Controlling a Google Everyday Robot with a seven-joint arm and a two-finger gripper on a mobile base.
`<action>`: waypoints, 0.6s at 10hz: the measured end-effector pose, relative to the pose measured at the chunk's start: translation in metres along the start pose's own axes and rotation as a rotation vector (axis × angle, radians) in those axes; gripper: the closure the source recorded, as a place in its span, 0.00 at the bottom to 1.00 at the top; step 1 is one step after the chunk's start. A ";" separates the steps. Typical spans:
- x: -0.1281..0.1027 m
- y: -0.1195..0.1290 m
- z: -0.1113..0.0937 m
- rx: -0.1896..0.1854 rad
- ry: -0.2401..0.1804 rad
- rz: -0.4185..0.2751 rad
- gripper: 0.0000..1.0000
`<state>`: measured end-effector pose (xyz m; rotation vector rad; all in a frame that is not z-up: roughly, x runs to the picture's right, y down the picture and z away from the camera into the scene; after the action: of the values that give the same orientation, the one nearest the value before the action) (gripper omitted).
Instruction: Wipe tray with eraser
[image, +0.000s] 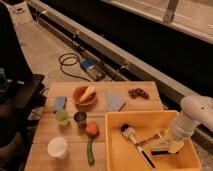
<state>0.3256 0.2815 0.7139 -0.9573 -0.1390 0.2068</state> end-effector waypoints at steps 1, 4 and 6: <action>0.001 -0.001 0.001 -0.004 -0.001 0.000 0.82; -0.010 0.000 0.007 -0.022 -0.011 -0.025 0.82; -0.016 0.008 0.010 -0.034 -0.018 -0.037 0.82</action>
<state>0.3070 0.2905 0.7125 -0.9857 -0.1768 0.1794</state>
